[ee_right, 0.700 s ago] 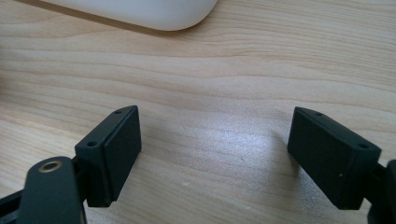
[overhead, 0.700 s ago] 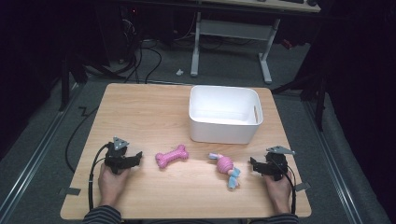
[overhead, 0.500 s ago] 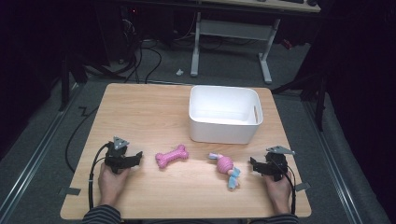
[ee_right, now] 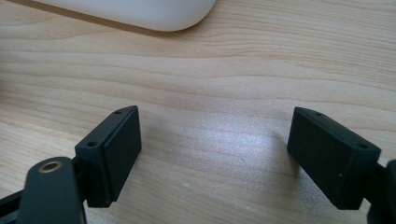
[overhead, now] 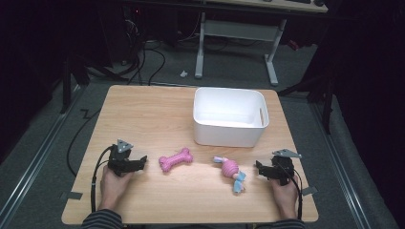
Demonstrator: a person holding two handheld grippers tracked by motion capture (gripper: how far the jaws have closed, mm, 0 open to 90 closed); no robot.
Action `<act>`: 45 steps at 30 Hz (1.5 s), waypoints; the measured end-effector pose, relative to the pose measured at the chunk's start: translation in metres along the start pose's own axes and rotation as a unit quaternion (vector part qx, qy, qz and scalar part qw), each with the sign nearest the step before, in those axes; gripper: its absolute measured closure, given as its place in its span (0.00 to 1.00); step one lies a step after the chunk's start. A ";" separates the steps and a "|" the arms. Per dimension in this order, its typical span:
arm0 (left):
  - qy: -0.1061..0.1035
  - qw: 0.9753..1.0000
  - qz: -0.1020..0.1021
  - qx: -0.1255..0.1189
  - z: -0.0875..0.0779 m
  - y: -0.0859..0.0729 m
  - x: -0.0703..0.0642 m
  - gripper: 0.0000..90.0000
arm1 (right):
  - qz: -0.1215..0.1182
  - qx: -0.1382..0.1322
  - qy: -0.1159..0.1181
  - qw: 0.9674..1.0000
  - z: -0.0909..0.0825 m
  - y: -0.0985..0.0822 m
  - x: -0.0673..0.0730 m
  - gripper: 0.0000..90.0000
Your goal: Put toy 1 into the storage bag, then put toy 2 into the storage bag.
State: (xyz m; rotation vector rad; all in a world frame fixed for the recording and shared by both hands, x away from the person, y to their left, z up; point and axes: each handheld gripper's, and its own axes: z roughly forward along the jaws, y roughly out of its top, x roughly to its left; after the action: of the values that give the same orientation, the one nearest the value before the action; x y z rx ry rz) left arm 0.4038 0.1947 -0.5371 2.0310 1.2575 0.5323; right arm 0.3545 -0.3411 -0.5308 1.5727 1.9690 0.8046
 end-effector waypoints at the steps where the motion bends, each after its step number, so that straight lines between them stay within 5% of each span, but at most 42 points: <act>1: 0.000 1.000 0.000 0.000 0.000 0.000 0.000 0.17 | 0.000 0.000 0.000 1.000 0.000 0.000 0.000 0.20; 19: -0.004 1.000 -0.009 0.009 -0.002 0.001 -0.003 0.14 | 0.001 0.000 0.000 1.000 0.000 0.000 0.000 0.20; 23: 0.001 1.000 0.004 0.019 -0.003 0.004 -0.008 0.15 | 0.000 0.001 0.001 1.000 0.000 0.000 0.000 0.20; 33: -0.011 1.000 0.004 0.010 -0.013 0.007 -0.011 0.16 | 0.000 0.001 0.001 1.000 0.000 0.000 0.000 0.20; 40: -0.044 0.999 -0.007 0.002 -0.019 0.012 -0.014 0.17 | 0.000 0.000 0.001 1.000 0.000 0.000 0.000 0.20; 45: -0.055 0.998 0.013 -0.002 -0.025 0.015 -0.025 0.17 | 0.000 0.000 0.000 1.000 0.000 0.000 0.000 0.20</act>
State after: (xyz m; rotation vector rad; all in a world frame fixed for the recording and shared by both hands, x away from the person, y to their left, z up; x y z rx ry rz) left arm 0.3850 0.1760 -0.5090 2.0474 1.1652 0.4276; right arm 0.3543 -0.3408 -0.5308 1.5726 1.9698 0.8051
